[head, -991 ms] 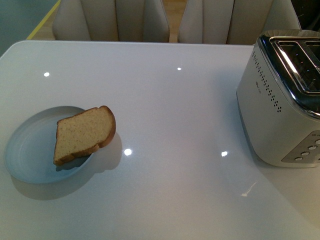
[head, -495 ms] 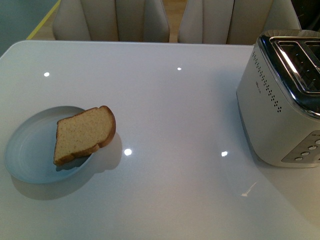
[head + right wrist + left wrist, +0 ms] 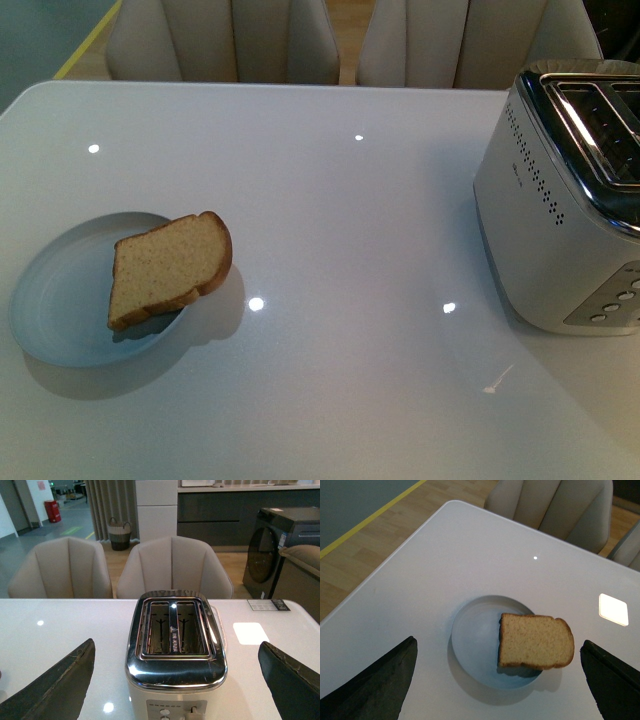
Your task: Left arm holds plate, right arm toasts bread
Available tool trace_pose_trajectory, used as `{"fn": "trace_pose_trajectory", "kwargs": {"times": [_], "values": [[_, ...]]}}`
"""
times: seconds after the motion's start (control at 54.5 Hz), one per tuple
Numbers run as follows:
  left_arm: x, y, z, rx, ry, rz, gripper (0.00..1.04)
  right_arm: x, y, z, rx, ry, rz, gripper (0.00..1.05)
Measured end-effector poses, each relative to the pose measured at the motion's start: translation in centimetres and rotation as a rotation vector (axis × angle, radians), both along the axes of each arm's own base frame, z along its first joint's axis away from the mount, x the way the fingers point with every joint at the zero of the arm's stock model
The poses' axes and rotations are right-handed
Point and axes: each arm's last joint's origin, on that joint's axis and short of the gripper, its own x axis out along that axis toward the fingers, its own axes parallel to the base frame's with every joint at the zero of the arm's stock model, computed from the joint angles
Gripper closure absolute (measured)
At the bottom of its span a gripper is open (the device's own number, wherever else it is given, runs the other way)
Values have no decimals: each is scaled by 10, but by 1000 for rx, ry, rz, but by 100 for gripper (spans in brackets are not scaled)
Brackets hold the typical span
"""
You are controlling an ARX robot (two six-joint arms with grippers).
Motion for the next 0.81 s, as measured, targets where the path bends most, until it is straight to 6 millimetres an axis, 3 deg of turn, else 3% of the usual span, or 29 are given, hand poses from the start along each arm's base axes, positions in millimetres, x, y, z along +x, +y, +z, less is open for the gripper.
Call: {"fn": "trace_pose_trajectory", "kwargs": {"times": [0.128, 0.239, 0.569, 0.807], "values": [[48, 13, 2, 15, -25, -39, 7, 0, 0, 0, 0, 0, 0, 9], [86, 21, -15, 21, 17, -60, 7, 0, 0, 0, 0, 0, 0, 9], [131, 42, -85, -95, 183, -18, 7, 0, 0, 0, 0, 0, 0, 9], [146, 55, -129, -110, 309, 17, 7, 0, 0, 0, 0, 0, 0, 9]]}}
